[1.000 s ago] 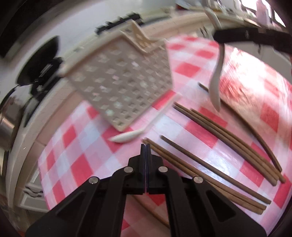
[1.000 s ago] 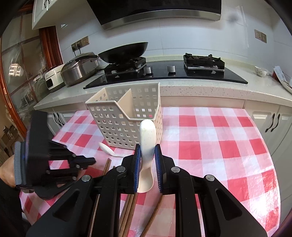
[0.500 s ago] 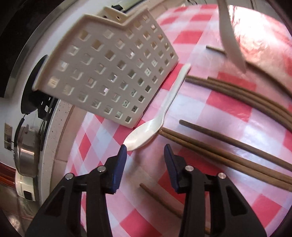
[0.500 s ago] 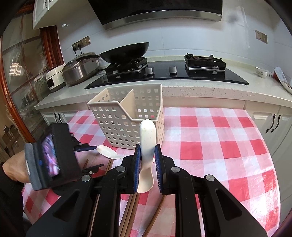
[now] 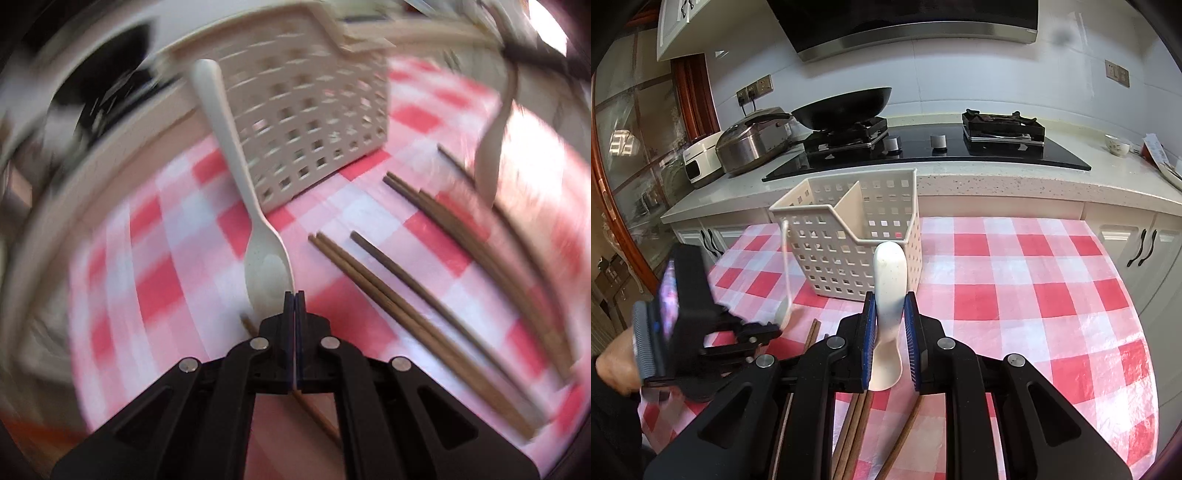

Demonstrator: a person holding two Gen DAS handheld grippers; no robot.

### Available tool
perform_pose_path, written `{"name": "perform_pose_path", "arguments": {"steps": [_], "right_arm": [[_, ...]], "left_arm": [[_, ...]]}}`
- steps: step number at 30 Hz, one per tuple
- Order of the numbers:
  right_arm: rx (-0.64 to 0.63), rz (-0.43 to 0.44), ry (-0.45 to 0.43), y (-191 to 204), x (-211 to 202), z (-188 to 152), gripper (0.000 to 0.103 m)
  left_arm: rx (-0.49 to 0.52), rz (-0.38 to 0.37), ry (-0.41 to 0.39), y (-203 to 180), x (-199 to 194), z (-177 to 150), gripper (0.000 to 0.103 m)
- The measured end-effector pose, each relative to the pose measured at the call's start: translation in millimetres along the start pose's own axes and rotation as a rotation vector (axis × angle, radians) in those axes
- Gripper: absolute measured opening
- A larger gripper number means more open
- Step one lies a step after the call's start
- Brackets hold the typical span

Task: Organize utensils
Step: 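Raise the small spoon over the basket with the left tool while the right tool holds its spoon above it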

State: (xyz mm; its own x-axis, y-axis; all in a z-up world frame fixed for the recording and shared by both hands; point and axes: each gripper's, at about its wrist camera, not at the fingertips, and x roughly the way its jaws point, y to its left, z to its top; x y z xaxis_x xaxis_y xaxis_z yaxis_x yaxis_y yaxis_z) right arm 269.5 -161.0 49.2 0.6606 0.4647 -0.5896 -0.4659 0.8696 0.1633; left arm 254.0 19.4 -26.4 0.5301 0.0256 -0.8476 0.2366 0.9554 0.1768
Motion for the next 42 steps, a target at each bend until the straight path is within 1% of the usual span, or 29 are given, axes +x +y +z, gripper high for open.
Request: {"name": "perform_pose_path", "arguments": {"steps": [2,5,7,10,11,12,14,15,16,18,19,22,28,30,31,32,35,42], "right_arm": [[-0.002,0.005,-0.003,2,-3,-1,0.017],[-0.009,0.013,-0.003,6,-5,-3,0.017],[-0.015,0.019,-0.007,10,-8,-4,0.017],[-0.018,0.028,-0.01,14,-9,-5,0.017],[-0.016,0.031,-0.009,14,-9,-5,0.017],[-0.016,0.032,-0.009,15,-9,-5,0.017],[-0.015,0.033,-0.005,16,-7,-6,0.017],[-0.016,0.033,-0.004,17,-6,-6,0.017],[-0.018,0.031,-0.002,17,-5,-6,0.017],[-0.017,0.03,0.002,17,-2,-5,0.017],[-0.016,0.029,0.003,17,-1,-5,0.017],[-0.019,0.02,0.004,16,3,-4,0.017],[-0.013,0.01,0.011,12,10,-1,0.017],[-0.014,0.008,0.012,11,12,1,0.017],[-0.014,0.007,0.013,11,13,1,0.017],[-0.013,0.006,0.013,10,14,2,0.017],[-0.015,0.007,0.013,10,15,3,0.017],[-0.021,0.001,-0.008,10,10,9,0.017]], "left_arm": [[-0.136,-0.079,-0.008,4,-14,-14,0.0],[-0.269,-0.174,-0.005,2,-30,-32,0.0],[-0.282,-0.218,0.016,-9,-37,-42,0.0],[-0.254,-0.211,0.048,-26,-40,-53,0.0],[-0.257,-0.223,0.046,-28,-40,-53,0.001],[-0.264,-0.227,0.026,-27,-43,-52,0.003],[-0.275,-0.202,-0.014,-19,-46,-45,0.022],[-0.272,-0.193,-0.033,-13,-46,-42,0.024],[-0.26,-0.176,-0.046,-9,-45,-35,0.024],[-0.224,-0.113,-0.055,-1,-36,-21,0.024],[-0.213,-0.102,-0.049,5,-28,-15,0.024],[-0.199,-0.103,-0.019,15,-1,3,0.024],[-0.178,-0.113,0.021,18,31,23,0.024],[-0.151,-0.08,0.015,13,36,27,0.021],[-0.151,-0.076,0.016,13,37,28,0.013],[-0.161,-0.075,0.022,13,37,29,0.011],[-0.187,-0.064,0.015,15,32,26,0.011],[-0.251,-0.053,-0.094,21,-22,20,0.011]]}}
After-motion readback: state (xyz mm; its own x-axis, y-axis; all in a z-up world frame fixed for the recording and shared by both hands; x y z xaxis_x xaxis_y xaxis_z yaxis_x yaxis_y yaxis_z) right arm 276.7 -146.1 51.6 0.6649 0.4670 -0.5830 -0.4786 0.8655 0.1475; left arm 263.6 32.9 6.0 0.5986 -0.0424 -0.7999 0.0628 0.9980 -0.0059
